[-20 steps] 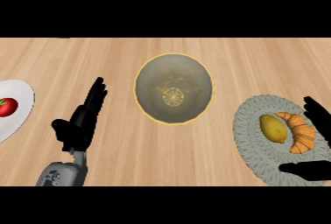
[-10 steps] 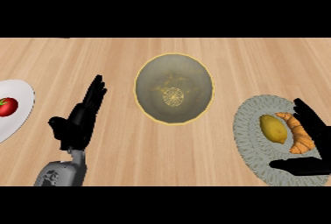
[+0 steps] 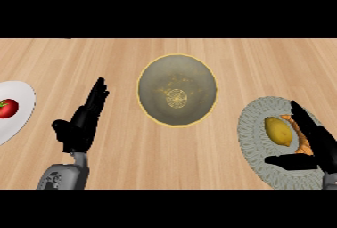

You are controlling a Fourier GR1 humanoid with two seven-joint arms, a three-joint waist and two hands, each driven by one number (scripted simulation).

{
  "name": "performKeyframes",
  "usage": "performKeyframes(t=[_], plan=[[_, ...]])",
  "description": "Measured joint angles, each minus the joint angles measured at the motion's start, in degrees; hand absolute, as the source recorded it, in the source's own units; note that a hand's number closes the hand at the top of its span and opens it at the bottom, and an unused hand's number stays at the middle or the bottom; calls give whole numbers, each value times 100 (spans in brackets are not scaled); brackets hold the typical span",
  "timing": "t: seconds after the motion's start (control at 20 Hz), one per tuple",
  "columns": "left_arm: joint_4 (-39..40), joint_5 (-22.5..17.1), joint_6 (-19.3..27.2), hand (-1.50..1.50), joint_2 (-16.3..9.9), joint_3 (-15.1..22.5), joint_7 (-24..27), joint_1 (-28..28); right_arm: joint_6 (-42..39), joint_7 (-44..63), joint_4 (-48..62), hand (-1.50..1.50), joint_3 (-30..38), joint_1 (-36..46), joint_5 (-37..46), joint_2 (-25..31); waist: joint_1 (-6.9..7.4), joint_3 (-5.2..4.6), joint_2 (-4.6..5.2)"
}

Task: Pick the lemon from the placemat and place it in the bowl

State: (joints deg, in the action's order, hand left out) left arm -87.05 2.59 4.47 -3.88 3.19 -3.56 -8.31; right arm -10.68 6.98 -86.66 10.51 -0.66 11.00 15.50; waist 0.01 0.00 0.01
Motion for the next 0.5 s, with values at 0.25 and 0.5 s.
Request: performKeyframes(t=[0.25, 0.5], plan=[[-110, 38, -13, 0, 39, 19, -66, 72, 256, -257, 468, -150, -89, 106, 552, 38, 6, -16, -14], [-3, 54, 2, 0, 70, -70, -160, -145, 236, -388, 872, 150, -130, 354, 717, 30, -8, -51, -37]])
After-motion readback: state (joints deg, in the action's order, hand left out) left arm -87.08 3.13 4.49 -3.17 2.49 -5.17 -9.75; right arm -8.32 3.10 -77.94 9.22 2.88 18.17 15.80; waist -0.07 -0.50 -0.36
